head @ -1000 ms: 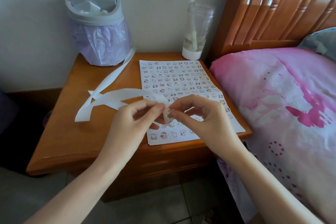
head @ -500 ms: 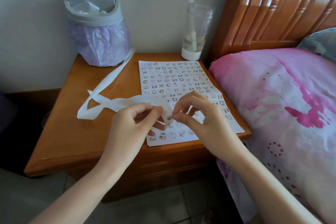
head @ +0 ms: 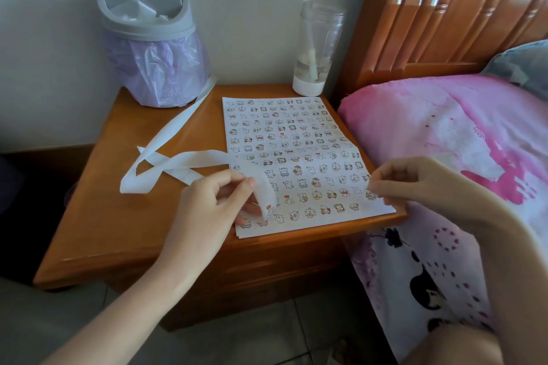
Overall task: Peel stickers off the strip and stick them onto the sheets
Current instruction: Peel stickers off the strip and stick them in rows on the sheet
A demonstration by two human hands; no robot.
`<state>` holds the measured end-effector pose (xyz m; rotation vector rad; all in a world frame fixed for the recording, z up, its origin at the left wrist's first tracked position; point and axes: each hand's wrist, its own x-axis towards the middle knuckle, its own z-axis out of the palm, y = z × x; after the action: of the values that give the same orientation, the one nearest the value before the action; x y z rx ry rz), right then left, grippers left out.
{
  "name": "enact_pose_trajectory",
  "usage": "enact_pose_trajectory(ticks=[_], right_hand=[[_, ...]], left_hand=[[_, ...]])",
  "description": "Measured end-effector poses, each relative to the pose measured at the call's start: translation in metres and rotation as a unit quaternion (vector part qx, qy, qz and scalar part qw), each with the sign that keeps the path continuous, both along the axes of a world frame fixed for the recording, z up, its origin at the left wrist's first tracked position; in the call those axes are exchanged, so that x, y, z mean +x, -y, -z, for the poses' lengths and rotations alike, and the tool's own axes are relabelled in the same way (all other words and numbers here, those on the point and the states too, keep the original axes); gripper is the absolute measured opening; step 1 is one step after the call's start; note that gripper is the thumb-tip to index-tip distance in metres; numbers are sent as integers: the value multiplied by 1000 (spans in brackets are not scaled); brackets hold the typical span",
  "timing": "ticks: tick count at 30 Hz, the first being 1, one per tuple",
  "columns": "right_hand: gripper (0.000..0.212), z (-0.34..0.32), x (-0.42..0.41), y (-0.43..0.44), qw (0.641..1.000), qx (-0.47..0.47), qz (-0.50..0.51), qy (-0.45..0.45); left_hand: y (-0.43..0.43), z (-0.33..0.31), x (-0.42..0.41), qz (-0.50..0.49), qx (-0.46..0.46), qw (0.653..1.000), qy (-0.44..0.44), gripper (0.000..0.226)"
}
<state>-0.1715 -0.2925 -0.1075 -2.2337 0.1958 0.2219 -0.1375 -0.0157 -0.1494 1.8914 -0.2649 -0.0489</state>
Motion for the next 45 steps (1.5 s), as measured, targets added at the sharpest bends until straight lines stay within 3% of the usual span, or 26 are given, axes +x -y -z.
enact_pose_trajectory(ticks=[6, 40, 45], right_hand=[[11, 8, 3, 5, 999, -38, -8, -36], [6, 18, 5, 0, 996, -89, -12, 1], [20, 21, 8, 1, 993, -118, -3, 19]], left_hand=[[-1, 4, 2, 1, 18, 1000, 3, 15], [-2, 5, 2, 0, 48, 999, 6, 16], [-2, 5, 2, -3, 52, 999, 6, 15]])
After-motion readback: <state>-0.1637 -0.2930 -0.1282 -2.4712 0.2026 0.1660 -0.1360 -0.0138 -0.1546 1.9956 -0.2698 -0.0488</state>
